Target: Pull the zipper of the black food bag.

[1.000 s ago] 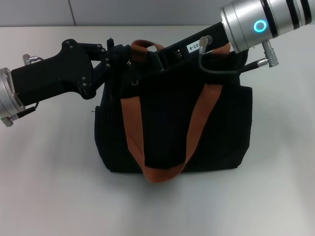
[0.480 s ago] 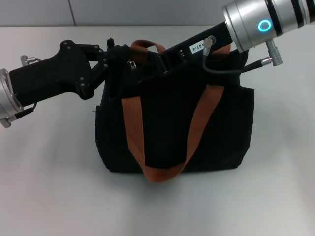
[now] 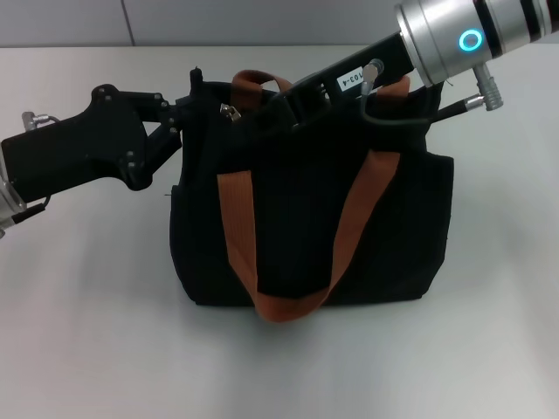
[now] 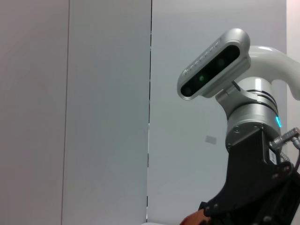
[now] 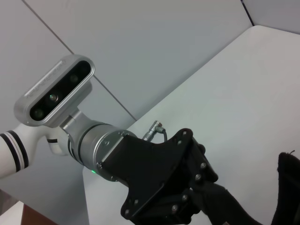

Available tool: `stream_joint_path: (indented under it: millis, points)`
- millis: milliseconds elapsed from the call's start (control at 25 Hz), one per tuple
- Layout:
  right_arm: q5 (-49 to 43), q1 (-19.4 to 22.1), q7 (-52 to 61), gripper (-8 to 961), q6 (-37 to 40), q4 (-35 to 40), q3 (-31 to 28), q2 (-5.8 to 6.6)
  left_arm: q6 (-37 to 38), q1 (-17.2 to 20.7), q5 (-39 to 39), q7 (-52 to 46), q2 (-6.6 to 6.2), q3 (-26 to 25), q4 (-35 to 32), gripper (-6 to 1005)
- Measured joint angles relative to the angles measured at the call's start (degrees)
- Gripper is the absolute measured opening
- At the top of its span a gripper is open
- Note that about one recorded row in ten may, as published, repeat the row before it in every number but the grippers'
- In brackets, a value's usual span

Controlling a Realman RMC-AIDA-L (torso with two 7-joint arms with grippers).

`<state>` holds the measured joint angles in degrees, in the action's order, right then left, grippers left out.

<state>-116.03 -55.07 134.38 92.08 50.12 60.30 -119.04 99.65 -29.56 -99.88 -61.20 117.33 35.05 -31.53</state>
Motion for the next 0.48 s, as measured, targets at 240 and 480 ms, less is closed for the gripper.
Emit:
stream_joint_path:
  millis: [240,480]
  points:
    - [-0.74,-0.22,0.0,1,0.04,0.99,0.0,-0.03,0.19,0.56,-0.12,0.08,-0.13,0.0,-0.09,23]
    - [-0.81,-0.63,0.0,0,0.09,1.04,-0.03,0.0,0.19,1.41,-0.1,0.25,-0.61,-0.34,0.09,23]
